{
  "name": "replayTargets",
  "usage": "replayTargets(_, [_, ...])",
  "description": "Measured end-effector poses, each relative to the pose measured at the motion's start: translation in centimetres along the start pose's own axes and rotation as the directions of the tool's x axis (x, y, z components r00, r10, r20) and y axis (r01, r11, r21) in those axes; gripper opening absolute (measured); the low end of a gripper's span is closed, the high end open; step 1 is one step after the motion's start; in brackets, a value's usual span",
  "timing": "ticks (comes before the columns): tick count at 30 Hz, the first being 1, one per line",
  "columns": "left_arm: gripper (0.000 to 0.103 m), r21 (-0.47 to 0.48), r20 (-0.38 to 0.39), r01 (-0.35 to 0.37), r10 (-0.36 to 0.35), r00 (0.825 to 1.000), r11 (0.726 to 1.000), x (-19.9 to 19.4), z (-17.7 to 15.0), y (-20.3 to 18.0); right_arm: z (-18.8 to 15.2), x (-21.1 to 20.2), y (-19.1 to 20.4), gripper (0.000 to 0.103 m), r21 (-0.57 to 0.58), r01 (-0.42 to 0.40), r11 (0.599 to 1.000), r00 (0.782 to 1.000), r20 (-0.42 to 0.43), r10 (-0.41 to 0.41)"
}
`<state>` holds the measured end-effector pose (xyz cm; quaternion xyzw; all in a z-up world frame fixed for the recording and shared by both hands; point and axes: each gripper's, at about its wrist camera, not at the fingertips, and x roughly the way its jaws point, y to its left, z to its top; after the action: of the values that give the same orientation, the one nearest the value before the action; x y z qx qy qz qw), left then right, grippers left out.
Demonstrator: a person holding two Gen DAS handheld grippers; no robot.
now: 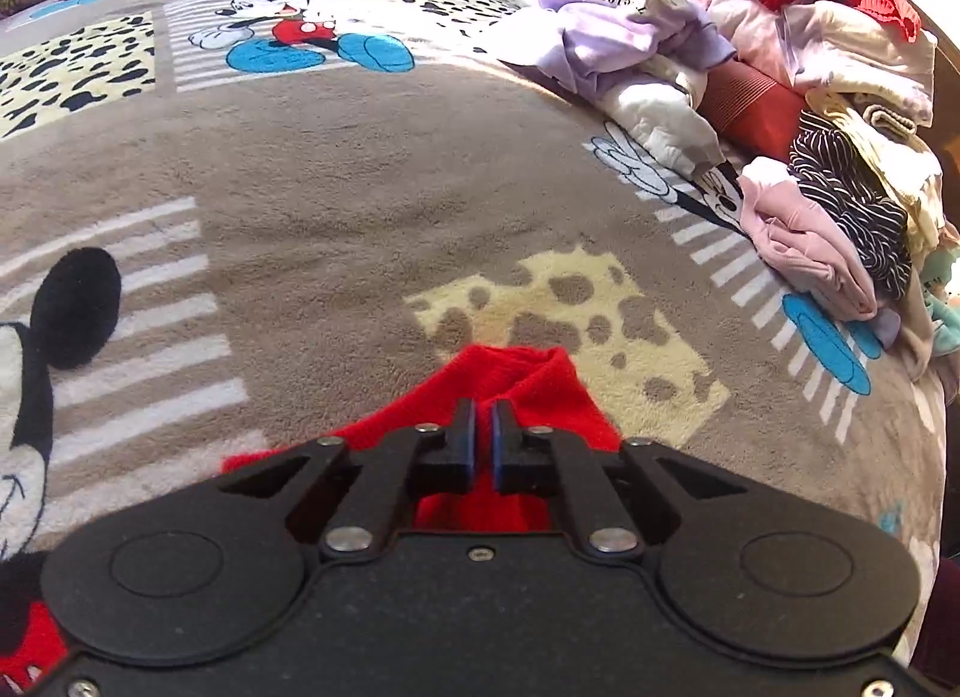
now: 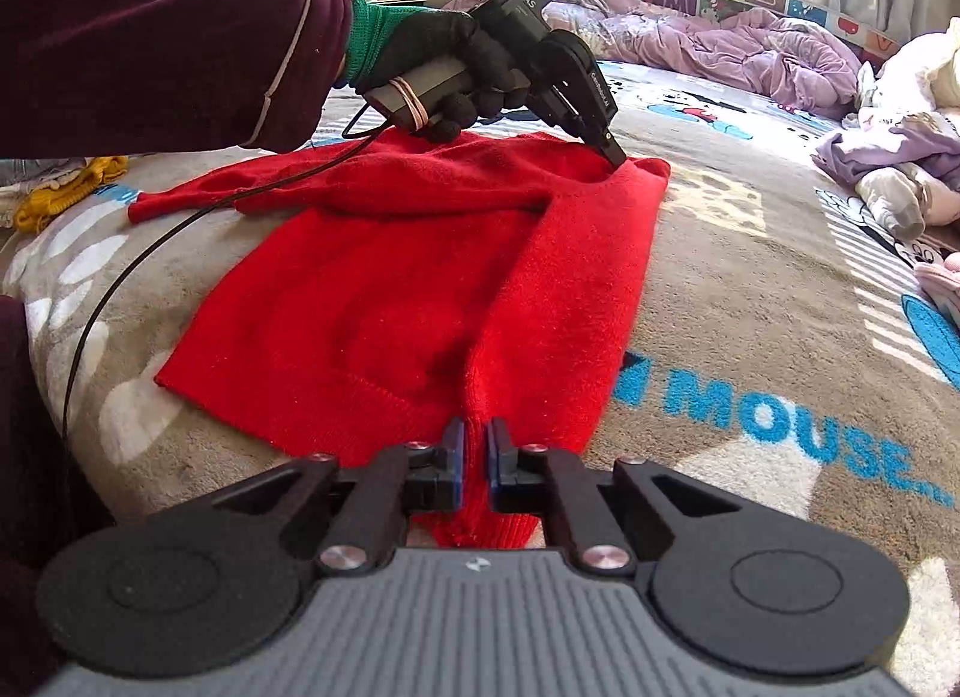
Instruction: Fold clothes
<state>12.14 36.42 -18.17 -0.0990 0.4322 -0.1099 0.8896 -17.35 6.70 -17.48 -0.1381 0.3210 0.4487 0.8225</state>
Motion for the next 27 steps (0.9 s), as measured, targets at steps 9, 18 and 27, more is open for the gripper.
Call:
replayTargets(9, [0.048, -0.040, 0.004, 0.080, -0.080, 0.997, 0.996, -0.3, 0.3, 0.0, -0.1, -1.5, -0.6, 0.040, 0.039, -0.022, 0.999, 0.999, 0.047, 0.020])
replayTargets(18, [0.004, 0.010, 0.031, 0.025, -0.025, 0.999, 1.000, -1.0, 0.0, -0.5, 0.0, -2.3, -0.3, 0.036, 0.017, -0.017, 1.000, 0.998, 0.065, 0.016])
replayTargets(27, [0.003, -0.008, 0.027, 0.026, -0.026, 0.999, 1.000, -0.4, -0.6, -0.2, 0.2, -0.8, 0.8, 0.008, -0.049, 0.036, 0.998, 0.999, 0.005, -0.036])
